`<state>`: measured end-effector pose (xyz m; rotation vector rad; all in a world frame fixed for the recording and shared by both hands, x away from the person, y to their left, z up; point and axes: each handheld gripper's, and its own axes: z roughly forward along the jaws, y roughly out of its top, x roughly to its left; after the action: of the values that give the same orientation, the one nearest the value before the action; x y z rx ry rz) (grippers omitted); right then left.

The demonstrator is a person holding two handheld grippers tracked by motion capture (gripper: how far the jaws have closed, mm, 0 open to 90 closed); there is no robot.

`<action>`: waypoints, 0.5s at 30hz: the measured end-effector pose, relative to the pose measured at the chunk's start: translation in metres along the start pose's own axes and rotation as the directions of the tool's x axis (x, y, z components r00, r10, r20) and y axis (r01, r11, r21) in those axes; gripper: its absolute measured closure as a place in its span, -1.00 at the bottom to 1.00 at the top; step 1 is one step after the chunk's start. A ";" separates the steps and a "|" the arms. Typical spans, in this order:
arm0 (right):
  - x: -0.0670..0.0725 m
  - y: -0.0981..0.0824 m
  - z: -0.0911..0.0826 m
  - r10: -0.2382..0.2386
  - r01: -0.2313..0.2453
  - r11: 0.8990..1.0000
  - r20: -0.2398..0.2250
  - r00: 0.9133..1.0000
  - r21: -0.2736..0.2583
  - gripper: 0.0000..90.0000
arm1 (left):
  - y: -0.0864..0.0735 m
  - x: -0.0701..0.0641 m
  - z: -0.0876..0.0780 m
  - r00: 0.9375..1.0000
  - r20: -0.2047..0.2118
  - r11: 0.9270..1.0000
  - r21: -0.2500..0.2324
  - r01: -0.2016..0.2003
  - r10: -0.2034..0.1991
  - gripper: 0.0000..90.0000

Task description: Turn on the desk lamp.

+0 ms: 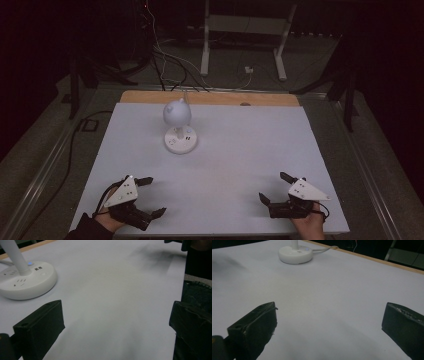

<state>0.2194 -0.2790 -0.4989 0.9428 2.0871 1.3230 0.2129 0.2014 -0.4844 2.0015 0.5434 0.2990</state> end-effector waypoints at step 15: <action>0.002 0.002 0.000 -0.001 0.001 1.000 0.003 1.000 -0.014 -1.00 | 0.023 -0.005 0.001 0.999 0.027 0.999 -0.003 -0.032 0.032 -0.99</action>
<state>0.2183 -0.2771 -0.4971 0.9368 2.0731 1.3333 0.2150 0.1886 -0.4643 2.0108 0.4939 0.2919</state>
